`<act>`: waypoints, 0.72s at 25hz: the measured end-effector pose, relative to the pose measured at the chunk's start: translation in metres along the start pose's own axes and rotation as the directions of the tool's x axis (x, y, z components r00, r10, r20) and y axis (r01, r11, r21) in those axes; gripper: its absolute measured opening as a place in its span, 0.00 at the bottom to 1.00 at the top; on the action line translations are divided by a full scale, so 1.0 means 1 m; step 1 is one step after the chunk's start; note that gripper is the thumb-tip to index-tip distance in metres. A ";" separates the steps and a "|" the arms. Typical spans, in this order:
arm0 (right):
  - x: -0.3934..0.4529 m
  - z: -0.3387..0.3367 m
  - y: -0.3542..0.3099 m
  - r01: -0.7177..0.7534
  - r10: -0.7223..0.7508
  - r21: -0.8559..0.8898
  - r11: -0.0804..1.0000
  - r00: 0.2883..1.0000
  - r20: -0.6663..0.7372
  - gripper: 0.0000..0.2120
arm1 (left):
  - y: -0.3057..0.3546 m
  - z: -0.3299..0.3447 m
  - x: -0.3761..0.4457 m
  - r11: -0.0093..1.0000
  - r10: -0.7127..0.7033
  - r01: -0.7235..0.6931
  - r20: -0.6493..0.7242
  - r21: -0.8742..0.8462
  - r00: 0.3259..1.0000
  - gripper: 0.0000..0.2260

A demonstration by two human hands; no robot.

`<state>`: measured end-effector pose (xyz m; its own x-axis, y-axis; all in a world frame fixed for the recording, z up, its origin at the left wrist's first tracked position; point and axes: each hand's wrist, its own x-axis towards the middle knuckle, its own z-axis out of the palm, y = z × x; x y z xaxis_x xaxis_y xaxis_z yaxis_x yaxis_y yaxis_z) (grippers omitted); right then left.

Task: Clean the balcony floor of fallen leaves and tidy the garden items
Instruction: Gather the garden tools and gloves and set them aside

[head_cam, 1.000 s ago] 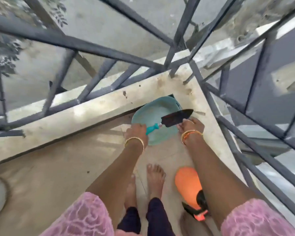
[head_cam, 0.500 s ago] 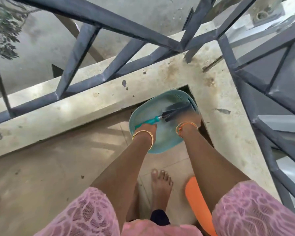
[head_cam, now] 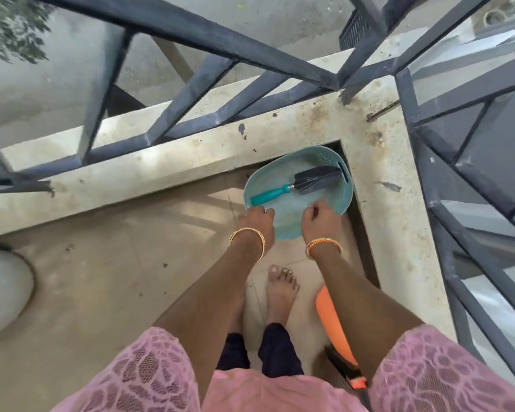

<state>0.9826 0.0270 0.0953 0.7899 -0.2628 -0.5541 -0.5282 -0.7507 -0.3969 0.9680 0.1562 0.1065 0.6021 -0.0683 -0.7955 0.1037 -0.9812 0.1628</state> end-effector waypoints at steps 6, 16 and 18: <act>-0.091 -0.004 -0.042 0.620 -0.582 -0.389 0.681 0.781 0.227 0.15 | -0.038 0.019 -0.094 0.975 -0.190 0.186 -0.030 -0.123 0.981 0.18; -0.261 0.061 -0.062 0.889 -0.586 -0.402 0.220 0.450 0.674 0.24 | -0.127 0.136 -0.265 0.637 -0.564 0.492 0.075 -0.594 0.822 0.23; -0.297 0.090 -0.068 0.923 -0.611 -0.358 0.144 0.367 0.701 0.24 | -0.151 0.163 -0.293 0.558 -0.628 0.524 0.086 -0.644 0.774 0.23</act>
<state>0.7560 0.2110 0.2209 0.3946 0.7871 -0.4740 0.7643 -0.5676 -0.3062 0.6469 0.2946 0.2197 0.3325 0.5476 -0.7678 0.8830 -0.4668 0.0495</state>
